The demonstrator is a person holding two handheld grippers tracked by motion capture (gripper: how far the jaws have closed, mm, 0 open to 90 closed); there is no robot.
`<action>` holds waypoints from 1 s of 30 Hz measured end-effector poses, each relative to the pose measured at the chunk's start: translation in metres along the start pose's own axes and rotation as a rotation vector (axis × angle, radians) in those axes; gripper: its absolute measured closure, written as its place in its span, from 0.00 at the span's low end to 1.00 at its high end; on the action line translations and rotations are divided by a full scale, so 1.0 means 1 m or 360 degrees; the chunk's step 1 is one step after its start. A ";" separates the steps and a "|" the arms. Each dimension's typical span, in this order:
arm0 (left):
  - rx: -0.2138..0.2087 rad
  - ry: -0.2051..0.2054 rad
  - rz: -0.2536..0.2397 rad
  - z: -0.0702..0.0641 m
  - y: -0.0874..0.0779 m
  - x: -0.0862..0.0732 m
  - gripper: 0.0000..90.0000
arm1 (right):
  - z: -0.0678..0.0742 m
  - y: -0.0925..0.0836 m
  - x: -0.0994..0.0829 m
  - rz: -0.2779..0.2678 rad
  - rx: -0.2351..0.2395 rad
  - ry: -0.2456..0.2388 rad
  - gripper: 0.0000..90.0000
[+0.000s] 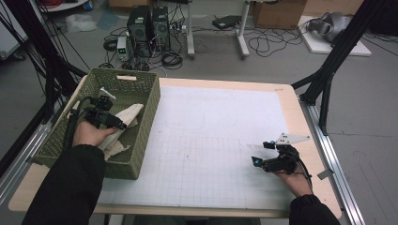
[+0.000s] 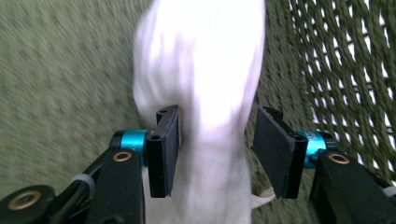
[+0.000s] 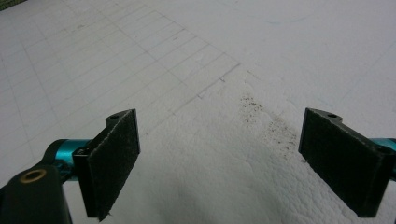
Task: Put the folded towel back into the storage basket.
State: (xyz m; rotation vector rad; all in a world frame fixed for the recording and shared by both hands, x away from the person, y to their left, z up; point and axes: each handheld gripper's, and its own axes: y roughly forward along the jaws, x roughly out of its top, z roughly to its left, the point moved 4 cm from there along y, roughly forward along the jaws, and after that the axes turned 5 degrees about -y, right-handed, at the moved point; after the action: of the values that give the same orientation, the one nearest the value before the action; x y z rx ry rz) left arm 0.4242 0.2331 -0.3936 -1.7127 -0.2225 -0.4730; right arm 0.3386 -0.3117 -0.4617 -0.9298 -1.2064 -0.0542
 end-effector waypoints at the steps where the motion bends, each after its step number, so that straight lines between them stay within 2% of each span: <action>1: -0.0001 0.0002 0.0000 -0.002 0.002 0.003 0.54 | 0.000 0.001 0.000 0.0006 0.0002 0.0003 0.13; 5: 0.0087 0.0090 0.0056 -0.006 0.016 0.013 0.62 | 0.000 0.001 -0.001 0.0018 0.0006 0.0000 0.13; 8: 0.0122 0.0047 0.0074 0.001 0.028 0.012 0.65 | 0.000 0.002 -0.002 0.0026 0.0009 -0.0001 0.13; 9: 0.0136 0.0062 0.0105 0.002 0.033 0.010 0.67 | 0.000 0.002 -0.002 0.0030 0.0015 0.0003 0.13; 12: 0.0205 0.0117 0.0217 0.003 0.043 0.004 0.66 | 0.000 0.003 -0.002 0.0040 0.0018 0.0003 0.13; 14: 0.0209 0.0150 0.0239 0.003 0.048 0.001 0.66 | 0.000 0.004 -0.002 0.0039 0.0021 -0.0004 0.13; 16: 0.0204 0.0154 0.0245 0.003 0.050 0.001 0.68 | 0.001 0.005 -0.002 0.0048 0.0026 -0.0004 0.13; 18: 0.0181 0.0145 0.0245 0.002 0.049 0.001 0.77 | 0.001 0.005 -0.002 0.0047 0.0025 -0.0013 0.13; 20: 0.0198 0.0133 0.0247 0.003 0.047 0.002 0.89 | 0.001 0.005 -0.002 0.0046 0.0026 -0.0004 0.13; 24: 0.0172 0.0106 0.0213 0.004 0.043 0.003 0.94 | 0.000 0.004 -0.002 0.0042 0.0029 -0.0005 0.13; 30: 0.0089 -0.0028 -0.0003 0.002 0.032 0.014 0.94 | 0.000 0.003 -0.002 0.0034 0.0028 -0.0003 0.13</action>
State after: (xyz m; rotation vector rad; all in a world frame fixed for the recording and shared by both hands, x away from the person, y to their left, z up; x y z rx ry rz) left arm 0.4496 0.2267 -0.4170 -1.6630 -0.2479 -0.4495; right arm 0.3396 -0.3104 -0.4649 -0.9274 -1.1967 -0.0252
